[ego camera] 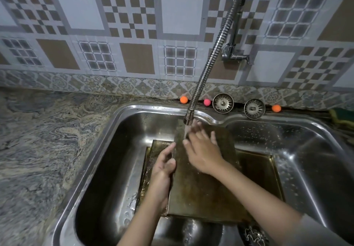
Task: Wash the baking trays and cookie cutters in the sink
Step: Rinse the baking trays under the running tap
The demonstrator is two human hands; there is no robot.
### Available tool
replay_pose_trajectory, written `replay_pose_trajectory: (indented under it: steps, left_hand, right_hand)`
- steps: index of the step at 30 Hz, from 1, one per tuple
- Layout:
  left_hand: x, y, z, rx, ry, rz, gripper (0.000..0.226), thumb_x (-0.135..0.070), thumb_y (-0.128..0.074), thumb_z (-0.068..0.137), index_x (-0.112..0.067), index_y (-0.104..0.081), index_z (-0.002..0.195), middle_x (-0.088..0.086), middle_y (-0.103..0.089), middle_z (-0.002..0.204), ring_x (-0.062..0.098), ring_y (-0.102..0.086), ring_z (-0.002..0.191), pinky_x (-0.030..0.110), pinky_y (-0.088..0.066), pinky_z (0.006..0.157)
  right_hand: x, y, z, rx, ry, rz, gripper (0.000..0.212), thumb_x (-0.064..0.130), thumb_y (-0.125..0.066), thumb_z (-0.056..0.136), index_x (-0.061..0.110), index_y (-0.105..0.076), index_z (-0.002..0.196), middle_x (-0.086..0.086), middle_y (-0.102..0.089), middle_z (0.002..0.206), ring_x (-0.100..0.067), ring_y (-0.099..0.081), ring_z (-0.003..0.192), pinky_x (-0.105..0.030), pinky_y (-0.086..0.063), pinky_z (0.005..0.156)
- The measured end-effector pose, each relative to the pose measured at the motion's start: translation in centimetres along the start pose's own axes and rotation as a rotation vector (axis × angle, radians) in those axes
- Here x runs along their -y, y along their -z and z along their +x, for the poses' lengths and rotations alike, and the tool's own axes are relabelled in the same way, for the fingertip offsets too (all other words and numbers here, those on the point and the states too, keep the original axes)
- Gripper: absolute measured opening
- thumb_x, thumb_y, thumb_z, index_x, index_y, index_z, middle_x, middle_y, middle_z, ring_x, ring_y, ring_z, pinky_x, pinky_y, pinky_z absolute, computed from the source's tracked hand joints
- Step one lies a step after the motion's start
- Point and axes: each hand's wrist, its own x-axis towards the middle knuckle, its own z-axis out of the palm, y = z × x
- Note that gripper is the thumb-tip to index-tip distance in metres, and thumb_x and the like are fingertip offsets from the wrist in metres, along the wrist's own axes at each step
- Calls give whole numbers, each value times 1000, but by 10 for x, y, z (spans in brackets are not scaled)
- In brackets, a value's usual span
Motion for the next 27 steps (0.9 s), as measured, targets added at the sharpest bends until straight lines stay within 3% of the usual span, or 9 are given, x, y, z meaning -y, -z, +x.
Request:
replay_pose_trajectory:
  steps: [2,5,8,11,14,17,20,23,27]
  left_hand:
    - [-9,4,10,-102,-56,36,43,-8,-62,80,-19,-58,122,14,-62,126,24,-62,112,40,-49,97]
    - [-30,19,14,-205,-96,51,43,5,-39,93,-23,-58,119,4,-68,113,12,-68,95,32,-53,87]
    - [-40,21,7,-173,-140,138,46,6,-38,92,-23,-58,123,2,-63,124,13,-63,106,34,-50,93]
    - [-18,10,-1,-23,-89,179,41,-1,-52,88,-15,-55,126,8,-65,121,14,-66,103,24,-55,78]
    - [-5,3,-1,21,-20,79,52,-11,-63,77,-15,-55,127,11,-66,122,21,-66,105,29,-56,78]
    - [-15,12,8,-131,-58,60,46,4,-46,87,-15,-54,128,9,-64,124,20,-62,112,26,-54,81]
    - [-28,27,6,-184,-87,46,46,4,-37,92,-21,-55,126,2,-66,118,17,-66,99,29,-59,73]
    - [-31,37,7,-247,-93,22,44,1,-37,94,-26,-55,124,-2,-66,115,18,-64,101,38,-56,79]
    - [-14,29,14,-250,-73,25,46,2,-36,93,-22,-54,128,5,-60,128,20,-58,115,41,-47,98]
  right_hand:
    - [16,-6,-28,13,205,-2,59,44,-17,100,27,5,152,11,17,157,-10,19,144,-43,14,114]
    - [6,-17,-65,72,405,4,59,50,-20,98,37,8,148,20,21,154,0,27,139,-35,21,111]
    - [-27,-11,-44,45,204,-14,59,53,-17,97,39,10,147,18,23,154,-5,28,140,-52,18,114]
    - [-28,3,-3,7,-51,31,62,50,-18,100,25,4,152,6,17,158,-11,22,143,-54,19,109]
    - [4,0,-2,-3,77,23,59,45,-19,100,24,-4,153,5,11,160,-16,13,146,-52,13,113]
    - [21,-13,-46,29,347,17,58,43,-24,100,28,-6,152,14,10,158,-6,16,145,-43,12,114]
    - [-8,-18,-78,6,337,40,60,59,-19,95,40,-5,149,19,18,156,0,22,141,-40,20,111]
    - [-33,-8,-88,-93,15,463,58,68,-37,85,58,-19,140,16,8,159,-6,5,147,-44,4,117]
    - [-31,9,-87,-132,-317,1404,40,34,-59,85,46,-54,123,2,-53,138,-16,-49,127,-44,-38,109]
